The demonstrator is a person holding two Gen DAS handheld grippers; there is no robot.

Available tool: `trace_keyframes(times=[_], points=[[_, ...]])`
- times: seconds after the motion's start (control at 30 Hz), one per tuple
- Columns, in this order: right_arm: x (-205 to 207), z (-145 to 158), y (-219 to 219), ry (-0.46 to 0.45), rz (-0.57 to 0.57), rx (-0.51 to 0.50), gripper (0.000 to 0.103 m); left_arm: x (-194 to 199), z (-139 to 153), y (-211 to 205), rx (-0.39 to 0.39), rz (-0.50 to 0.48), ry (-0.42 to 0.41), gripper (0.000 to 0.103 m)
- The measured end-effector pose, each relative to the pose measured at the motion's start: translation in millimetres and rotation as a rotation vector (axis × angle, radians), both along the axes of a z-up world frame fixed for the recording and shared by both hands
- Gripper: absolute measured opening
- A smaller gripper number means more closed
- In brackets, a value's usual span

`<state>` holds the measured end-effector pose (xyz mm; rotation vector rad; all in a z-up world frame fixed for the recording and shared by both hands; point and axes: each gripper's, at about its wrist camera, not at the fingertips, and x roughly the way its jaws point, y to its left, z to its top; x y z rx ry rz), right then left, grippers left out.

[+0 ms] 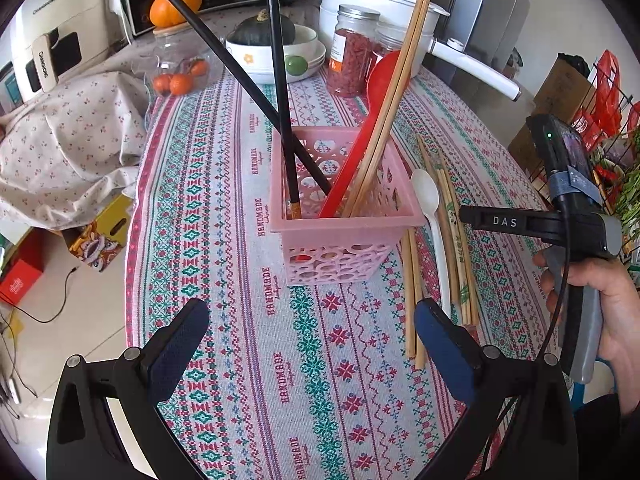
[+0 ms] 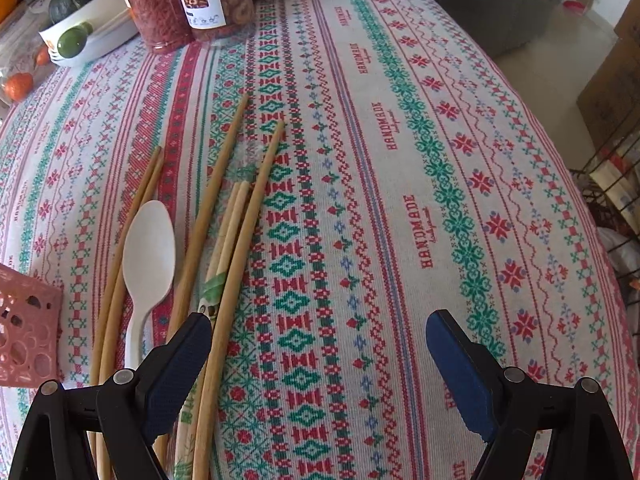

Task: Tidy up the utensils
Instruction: 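Move both open tools back over the remaining utensils, then grasp a single wooden chopstick with the right tool while the left tool approaches the wrapped chopsticks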

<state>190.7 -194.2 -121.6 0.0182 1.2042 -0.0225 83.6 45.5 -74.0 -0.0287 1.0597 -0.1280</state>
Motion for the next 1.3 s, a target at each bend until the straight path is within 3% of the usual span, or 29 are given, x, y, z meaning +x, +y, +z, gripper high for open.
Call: trace_keyframes(times=[0.27, 0.43, 0.57, 0.67, 0.77, 0.83, 0.93, 1.13, 1.3], points=[[18, -11, 1, 0.004, -0.018, -0.01, 0.09, 0, -1, 1, 0.0, -0.005, 0.001, 0.103], [24, -11, -7, 0.035, -0.04, 0.048, 0.08, -4, 3, -12, -0.002, -0.035, -0.012, 0.103], [22, -12, -7, 0.033, 0.011, -0.03, 0.077, -6, 5, -22, 0.0, -0.058, -0.013, 0.103], [20, -11, -10, 0.039, 0.016, -0.022, 0.073, -7, 7, -29, 0.001, -0.065, -0.016, 0.103], [19, -6, -6, 0.036, 0.042, -0.019, 0.046, -9, 8, -35, -0.01, -0.08, -0.011, 0.103], [17, -3, -3, 0.045, 0.063, -0.019, 0.02, -11, 10, -42, -0.015, -0.1, -0.017, 0.103], [11, 0, -6, 0.065, 0.087, -0.003, 0.006, -15, 14, -58, -0.019, -0.14, -0.033, 0.103], [-3, 7, -50, 0.089, 0.043, 0.07, 0.004, -17, 20, -107, -0.024, -0.242, -0.012, 0.103], [-14, 26, -85, 0.044, 0.008, 0.143, 0.004, 9, 15, -142, -0.002, -0.239, 0.049, 0.103]])
